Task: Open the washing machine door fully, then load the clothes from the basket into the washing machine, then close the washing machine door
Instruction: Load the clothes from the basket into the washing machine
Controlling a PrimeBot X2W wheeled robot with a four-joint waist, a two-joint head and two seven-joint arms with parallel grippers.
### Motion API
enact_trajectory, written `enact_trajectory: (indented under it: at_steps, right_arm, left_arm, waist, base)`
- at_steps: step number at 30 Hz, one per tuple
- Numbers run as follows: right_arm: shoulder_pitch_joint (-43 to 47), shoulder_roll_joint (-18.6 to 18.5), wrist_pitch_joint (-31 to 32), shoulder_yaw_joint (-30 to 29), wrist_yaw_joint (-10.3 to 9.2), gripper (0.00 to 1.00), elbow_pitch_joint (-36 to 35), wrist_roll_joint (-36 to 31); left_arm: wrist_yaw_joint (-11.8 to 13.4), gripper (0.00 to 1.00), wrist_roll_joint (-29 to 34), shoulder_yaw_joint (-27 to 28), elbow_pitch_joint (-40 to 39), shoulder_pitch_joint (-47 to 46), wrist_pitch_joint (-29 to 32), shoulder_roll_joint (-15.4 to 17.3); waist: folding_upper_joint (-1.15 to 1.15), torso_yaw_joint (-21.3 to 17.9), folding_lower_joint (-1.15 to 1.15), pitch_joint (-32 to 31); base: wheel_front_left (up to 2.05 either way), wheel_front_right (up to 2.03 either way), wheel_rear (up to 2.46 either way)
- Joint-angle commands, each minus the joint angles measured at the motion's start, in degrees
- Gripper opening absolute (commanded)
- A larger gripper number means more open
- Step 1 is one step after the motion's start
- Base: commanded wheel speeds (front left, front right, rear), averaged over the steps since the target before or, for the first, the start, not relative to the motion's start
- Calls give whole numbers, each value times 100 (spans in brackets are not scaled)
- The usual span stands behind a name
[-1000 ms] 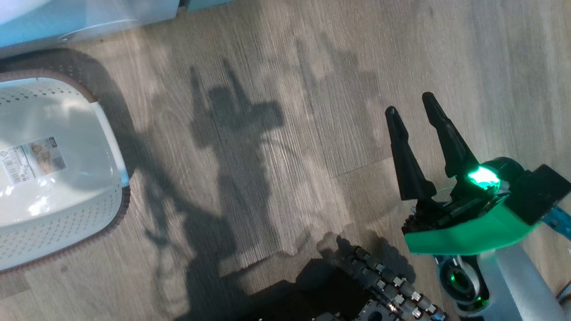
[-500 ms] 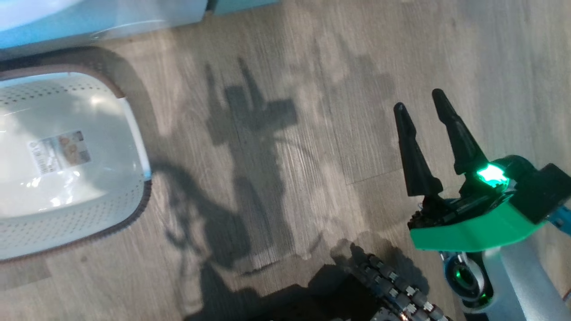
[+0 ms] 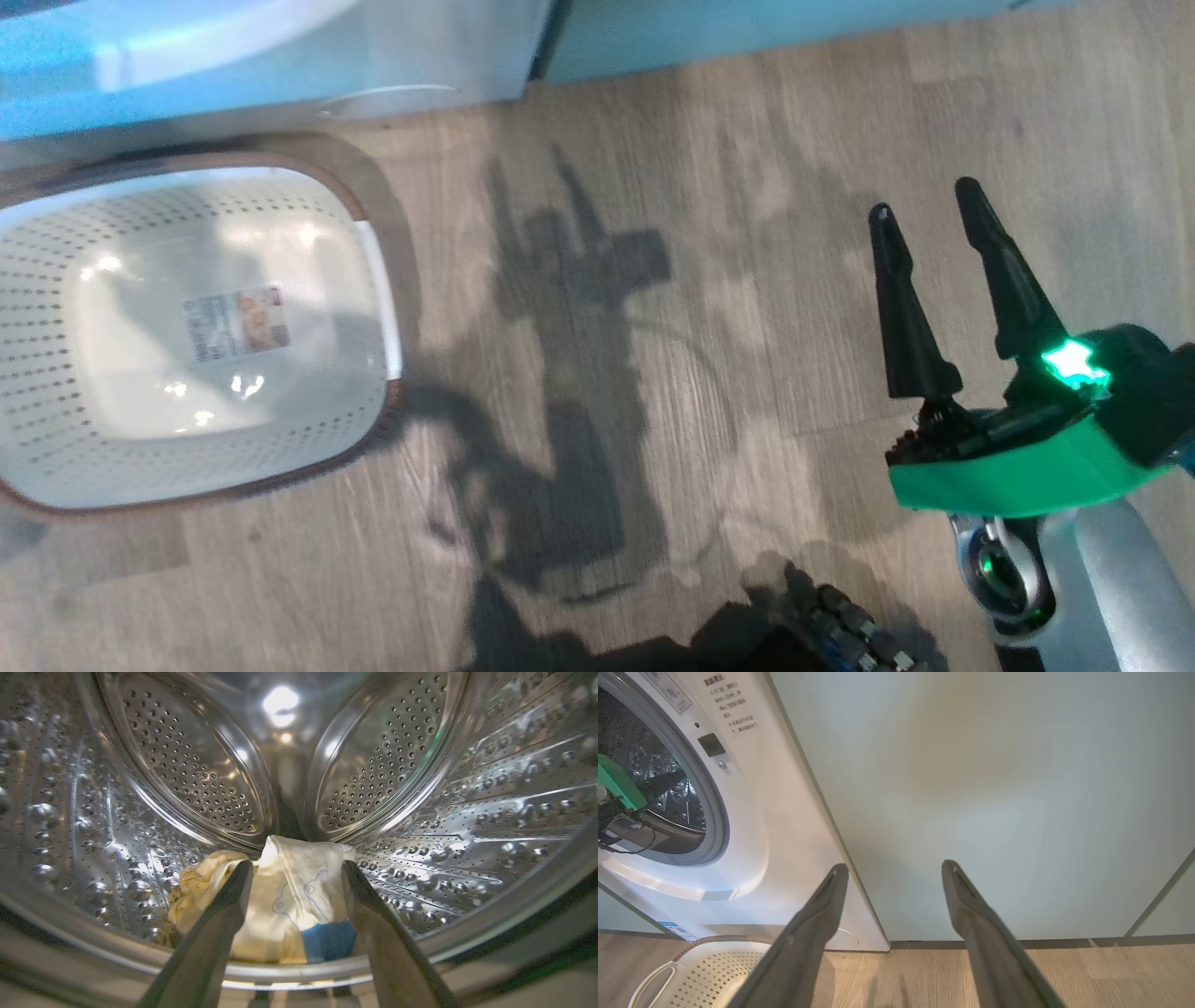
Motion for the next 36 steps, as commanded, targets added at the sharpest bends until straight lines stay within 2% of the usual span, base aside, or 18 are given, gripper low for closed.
enact_trajectory:
  at_steps: [1,7,13,21,27,36]
  right_arm:
    - [234,-60,-54,33,-16,100,-137,-57]
    - [451,-60,-54,-223,-16,100,-101,-308]
    - [683,-60,-54,-434,-16,100,-60,-538]
    - [1018,-60,-54,-651,-16,100,42,-818]
    - [1281,-60,-54,-723,-16,100,197,-949]
    - [1541,-60,-54,-775,-16,100,371,-1016]
  left_arm:
    - [48,100,-67,239,-315,174,-83,232]
    - [356,100,-298,417,-1750,1899,-381,14]
    - [839,100,-324,525,-3068,3535,-500,-231]
    - [1419,100,-24,245,-4391,5142,-650,-731]
    - [1525,100,-20,-2,-4704,5784,-716,-1054]
    - [1543,100,22,-283,-4485,6330,-765,-1294]
  waist:
    - [0,163,1,-167]
    - [0,495,1,-600]
    - [0,766,1,-1021]
    - [0,1148,1,-1618]
    - [0,1410,1,-2155]
    - [0,1622,1,-2834]
  base:
    - [0,0,0]
    - [0,0,0]
    - [0,0,0]
    - [0,0,0]
    - [0,0,0]
    - [0,0,0]
